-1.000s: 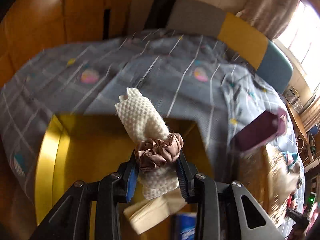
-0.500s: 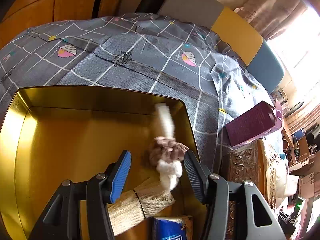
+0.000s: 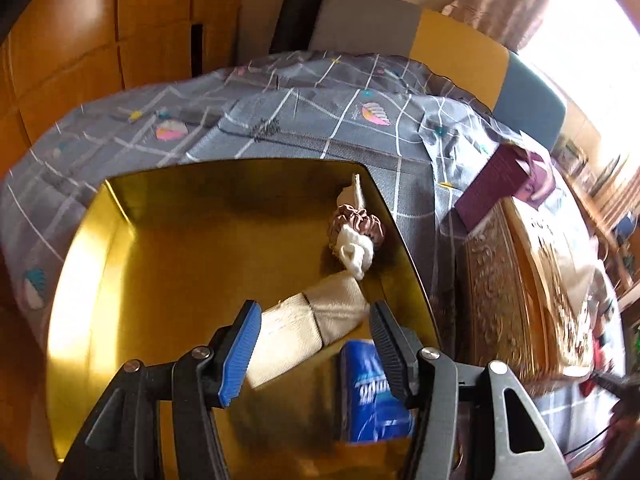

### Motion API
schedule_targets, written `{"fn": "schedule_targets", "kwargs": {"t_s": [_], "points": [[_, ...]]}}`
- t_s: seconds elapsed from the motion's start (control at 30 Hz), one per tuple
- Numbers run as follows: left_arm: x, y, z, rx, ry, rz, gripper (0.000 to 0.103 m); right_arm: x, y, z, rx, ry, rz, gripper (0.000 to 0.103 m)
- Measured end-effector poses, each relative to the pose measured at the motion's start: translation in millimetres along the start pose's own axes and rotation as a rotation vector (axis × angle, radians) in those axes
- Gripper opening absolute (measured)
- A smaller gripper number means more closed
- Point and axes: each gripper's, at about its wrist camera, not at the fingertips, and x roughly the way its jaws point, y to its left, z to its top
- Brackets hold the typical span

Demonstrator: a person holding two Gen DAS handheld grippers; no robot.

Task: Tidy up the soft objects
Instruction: 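Release the white knit piece into the tray with the left tool while the right lifts the red sock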

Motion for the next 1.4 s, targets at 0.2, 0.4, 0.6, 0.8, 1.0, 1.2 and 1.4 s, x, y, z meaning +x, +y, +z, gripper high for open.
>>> {"fn": "schedule_targets", "kwargs": {"t_s": [0.2, 0.4, 0.6, 0.8, 1.0, 1.2, 1.4], "points": [[-15.8, -4.8, -11.7, 0.045, -0.021, 0.034, 0.057, -31.2, 12.9, -4.7, 0.002, -0.054, 0.090, 0.011], [-25.4, -7.6, -19.7, 0.065, -0.034, 0.020, 0.057, -62.1, 21.3, 21.9, -0.017, -0.109, 0.149, 0.011], [-36.2, -10.0, -25.0, 0.103, -0.064, 0.013, 0.057, -71.8, 30.5, 78.3, -0.033, -0.144, 0.169, 0.011], [-43.2, -12.6, -29.1, 0.128, -0.082, 0.006, 0.057, -80.0, 60.8, 137.2, -0.045, -0.189, 0.223, 0.011], [-45.1, -9.9, -30.1, 0.130, -0.086, -0.001, 0.057, -105.5, 129.0, 169.5, -0.148, -0.276, 0.333, 0.011], [-41.9, 2.2, -33.8, 0.102, -0.067, 0.007, 0.057, -140.8, 213.4, 151.5, -0.376, -0.338, 0.522, 0.011], [-48.2, 49.2, -30.7, -0.049, -0.078, 0.065, 0.057, -148.1, 290.2, 85.4, -0.628, -0.266, 0.658, 0.011]]}}
